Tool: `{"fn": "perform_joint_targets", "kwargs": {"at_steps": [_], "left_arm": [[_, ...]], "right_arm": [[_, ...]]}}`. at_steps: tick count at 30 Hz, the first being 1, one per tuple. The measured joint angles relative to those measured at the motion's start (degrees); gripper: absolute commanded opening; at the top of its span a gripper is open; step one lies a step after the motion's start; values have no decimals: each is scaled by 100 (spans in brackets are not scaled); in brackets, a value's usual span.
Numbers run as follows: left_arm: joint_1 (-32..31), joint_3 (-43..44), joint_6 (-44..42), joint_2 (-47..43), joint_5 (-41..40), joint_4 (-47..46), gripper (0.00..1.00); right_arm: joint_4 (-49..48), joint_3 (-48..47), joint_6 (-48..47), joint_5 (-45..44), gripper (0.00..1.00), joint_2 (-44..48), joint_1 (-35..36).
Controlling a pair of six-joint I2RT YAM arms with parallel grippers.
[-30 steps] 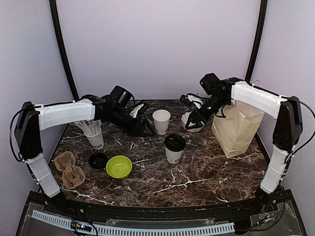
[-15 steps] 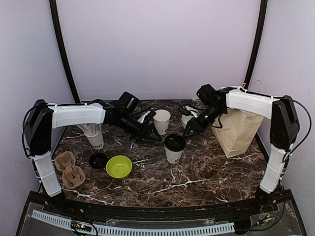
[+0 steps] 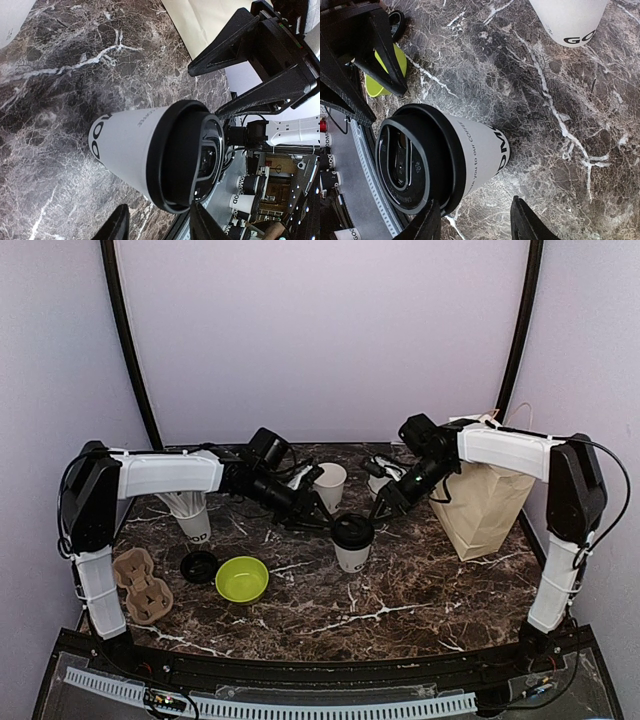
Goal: Pack the takeout coffee
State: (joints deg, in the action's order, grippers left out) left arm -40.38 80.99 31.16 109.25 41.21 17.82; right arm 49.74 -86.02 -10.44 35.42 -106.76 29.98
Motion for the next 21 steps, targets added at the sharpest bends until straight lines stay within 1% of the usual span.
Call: {"fn": "perform_joint_targets", "kwargs": {"at_steps": [12,18,21], "left_arm": [[2,149,-2,358,48,-42,39],[0,247,-7,437,74,-37,39],[2,264,-24,459,101,-35,39]], "right_arm": [[9,0,-17,-20,49,-61,0],[24,0,7,-94,54,-79,-24],[26,0,52,7,55,-79,-98]]}}
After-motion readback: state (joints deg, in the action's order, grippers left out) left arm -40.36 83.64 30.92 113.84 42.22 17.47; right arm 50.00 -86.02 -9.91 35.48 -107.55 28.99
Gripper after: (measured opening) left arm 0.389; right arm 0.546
